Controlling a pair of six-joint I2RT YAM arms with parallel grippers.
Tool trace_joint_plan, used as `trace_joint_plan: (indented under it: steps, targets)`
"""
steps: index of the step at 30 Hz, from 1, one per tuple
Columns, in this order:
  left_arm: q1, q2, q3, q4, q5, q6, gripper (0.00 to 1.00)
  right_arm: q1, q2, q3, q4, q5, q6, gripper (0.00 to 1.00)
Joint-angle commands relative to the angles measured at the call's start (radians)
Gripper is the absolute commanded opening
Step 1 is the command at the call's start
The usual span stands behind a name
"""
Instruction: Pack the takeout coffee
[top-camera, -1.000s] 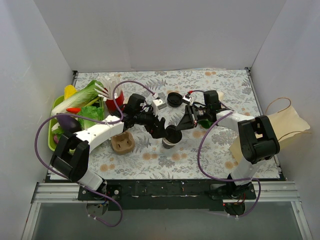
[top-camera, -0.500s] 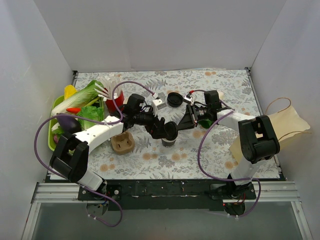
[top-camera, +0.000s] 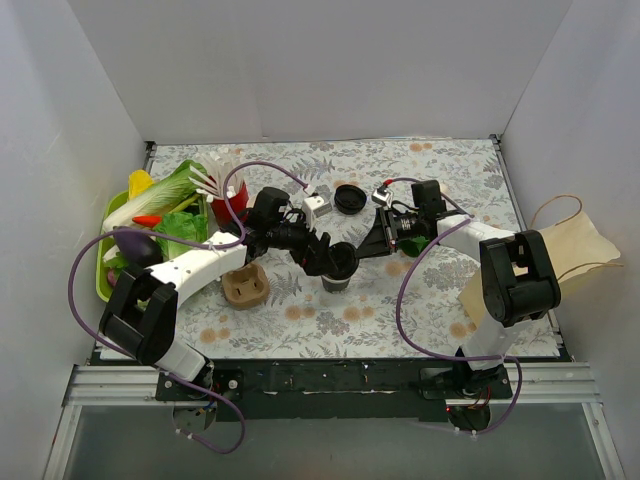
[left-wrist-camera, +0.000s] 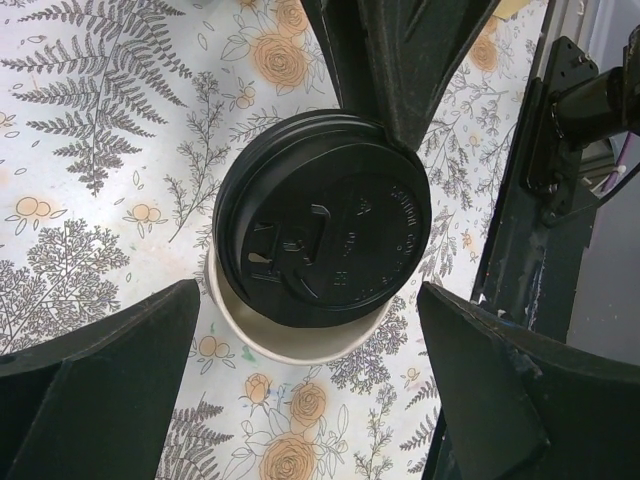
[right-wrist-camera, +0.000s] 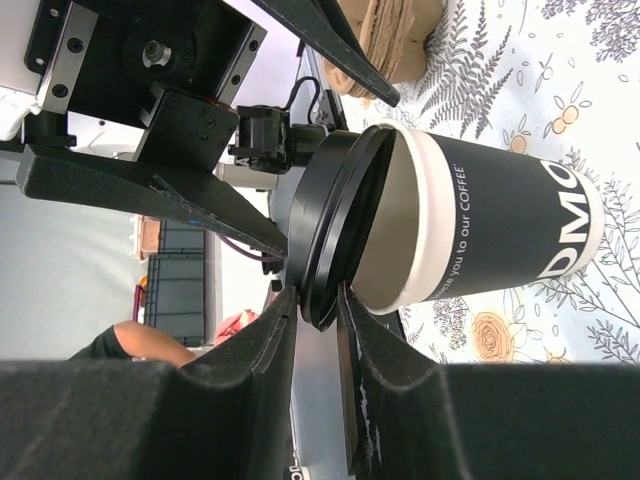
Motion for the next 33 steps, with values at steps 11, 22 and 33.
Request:
trace_joint_plan:
  steps: [11, 22, 33]
  targets:
    - [-0.004, -0.017, 0.033, 0.002, -0.007, -0.006, 0.91, -0.013, -0.005, 0.052, -0.122, 0.087, -0.125, 0.32]
    - [-0.004, -0.014, 0.022, 0.01, -0.017, -0.009, 0.91, -0.012, 0.021, 0.064, -0.171, 0.135, -0.174, 0.33]
    - [-0.004, -0.015, 0.02, 0.011, -0.037, -0.011, 0.92, -0.01, 0.031, 0.067, -0.191, 0.158, -0.202, 0.34]
